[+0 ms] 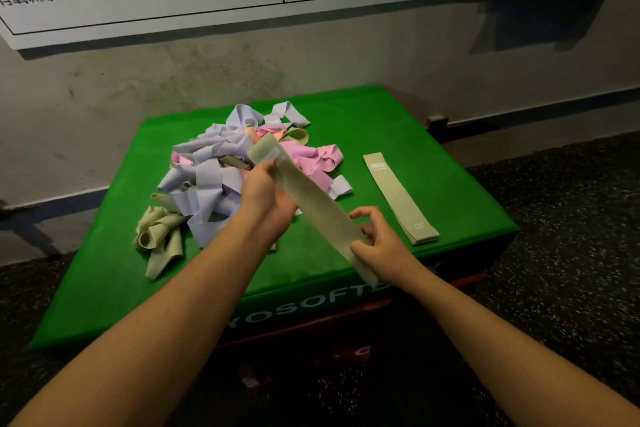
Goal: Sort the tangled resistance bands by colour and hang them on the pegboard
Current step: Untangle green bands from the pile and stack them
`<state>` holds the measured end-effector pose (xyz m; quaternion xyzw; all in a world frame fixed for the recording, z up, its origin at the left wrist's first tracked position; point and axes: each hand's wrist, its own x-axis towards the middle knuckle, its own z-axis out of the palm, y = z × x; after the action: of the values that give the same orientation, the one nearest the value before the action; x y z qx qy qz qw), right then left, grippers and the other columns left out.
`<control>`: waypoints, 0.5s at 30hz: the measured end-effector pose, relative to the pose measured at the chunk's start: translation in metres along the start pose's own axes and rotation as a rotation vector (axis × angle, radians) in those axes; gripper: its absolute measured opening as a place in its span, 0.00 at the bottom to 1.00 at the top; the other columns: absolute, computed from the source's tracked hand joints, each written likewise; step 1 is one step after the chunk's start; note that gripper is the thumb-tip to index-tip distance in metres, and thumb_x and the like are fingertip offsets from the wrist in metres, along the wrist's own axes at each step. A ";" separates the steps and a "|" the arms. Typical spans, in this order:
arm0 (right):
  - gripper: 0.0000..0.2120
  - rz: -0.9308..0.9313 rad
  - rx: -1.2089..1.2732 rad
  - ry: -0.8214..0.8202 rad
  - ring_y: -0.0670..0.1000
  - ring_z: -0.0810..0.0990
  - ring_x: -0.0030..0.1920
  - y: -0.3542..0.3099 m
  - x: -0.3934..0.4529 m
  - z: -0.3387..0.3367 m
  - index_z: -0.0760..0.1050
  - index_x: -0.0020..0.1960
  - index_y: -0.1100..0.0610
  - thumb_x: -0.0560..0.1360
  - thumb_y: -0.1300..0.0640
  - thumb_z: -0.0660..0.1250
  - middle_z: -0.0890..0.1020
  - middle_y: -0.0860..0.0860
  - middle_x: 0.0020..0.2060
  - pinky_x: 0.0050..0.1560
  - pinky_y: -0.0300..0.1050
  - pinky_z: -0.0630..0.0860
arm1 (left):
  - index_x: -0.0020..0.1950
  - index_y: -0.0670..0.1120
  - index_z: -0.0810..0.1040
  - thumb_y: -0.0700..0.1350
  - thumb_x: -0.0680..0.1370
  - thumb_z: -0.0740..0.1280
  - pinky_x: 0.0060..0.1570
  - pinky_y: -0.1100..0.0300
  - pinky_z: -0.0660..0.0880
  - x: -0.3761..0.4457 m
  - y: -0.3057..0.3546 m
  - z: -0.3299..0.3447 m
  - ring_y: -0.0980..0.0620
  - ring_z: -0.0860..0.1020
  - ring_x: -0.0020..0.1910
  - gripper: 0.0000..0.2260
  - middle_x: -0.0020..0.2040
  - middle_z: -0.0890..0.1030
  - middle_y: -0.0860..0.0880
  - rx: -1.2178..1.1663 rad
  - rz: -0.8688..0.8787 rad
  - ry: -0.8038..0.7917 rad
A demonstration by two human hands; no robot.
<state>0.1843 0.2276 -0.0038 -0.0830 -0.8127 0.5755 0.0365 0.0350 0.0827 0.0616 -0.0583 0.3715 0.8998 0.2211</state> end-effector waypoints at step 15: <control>0.15 0.056 0.152 -0.031 0.47 0.80 0.52 0.018 -0.008 -0.079 0.83 0.52 0.49 0.80 0.65 0.62 0.80 0.47 0.55 0.42 0.34 0.77 | 0.73 0.52 0.67 0.36 0.82 0.60 0.50 0.49 0.80 0.042 -0.014 0.022 0.46 0.78 0.58 0.21 0.61 0.77 0.44 0.381 0.012 0.106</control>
<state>0.2055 0.3050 0.0062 -0.0941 -0.7646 0.6374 0.0140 0.0049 0.1216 0.0568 -0.0606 0.5466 0.8102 0.2030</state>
